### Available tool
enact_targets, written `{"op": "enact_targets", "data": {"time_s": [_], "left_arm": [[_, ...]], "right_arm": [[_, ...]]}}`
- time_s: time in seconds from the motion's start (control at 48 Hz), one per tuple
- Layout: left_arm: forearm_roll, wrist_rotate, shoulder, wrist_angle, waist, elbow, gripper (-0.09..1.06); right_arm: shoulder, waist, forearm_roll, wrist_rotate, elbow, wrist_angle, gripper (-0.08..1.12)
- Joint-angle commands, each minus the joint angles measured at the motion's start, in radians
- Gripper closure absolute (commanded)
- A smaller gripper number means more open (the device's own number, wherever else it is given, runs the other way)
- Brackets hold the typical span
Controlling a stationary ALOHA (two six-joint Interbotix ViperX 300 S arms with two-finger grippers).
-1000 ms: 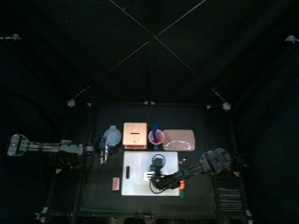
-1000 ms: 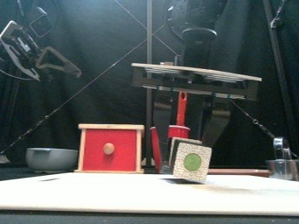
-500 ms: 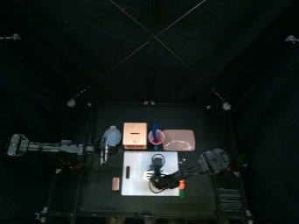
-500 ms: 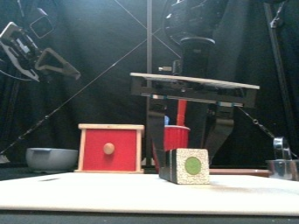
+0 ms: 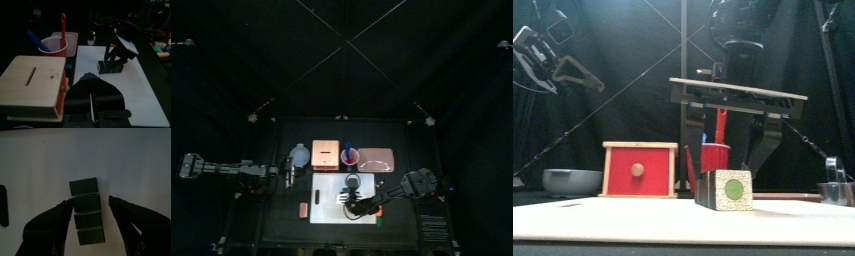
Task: Place sushi on board then cut the sushi with the knife then place the pieces on the plate
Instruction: Pick knife at handle with right hand
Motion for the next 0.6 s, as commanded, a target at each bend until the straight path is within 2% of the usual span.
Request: {"op": "enact_targets", "data": {"time_s": [0.021, 0.604], "left_arm": [[-0.002, -0.002, 0.0, 0.0, 0.003, -0.012, 0.99], [-0.014, -0.003, -0.002, 0.034, 0.029, -0.012, 0.99]], "right_arm": [[-0.098, 0.002, -0.034, 0.002, 0.031, -0.008, 0.14], [-0.322, -0.035, -0.253, 0.002, 0.37, -0.368, 0.14]]}}
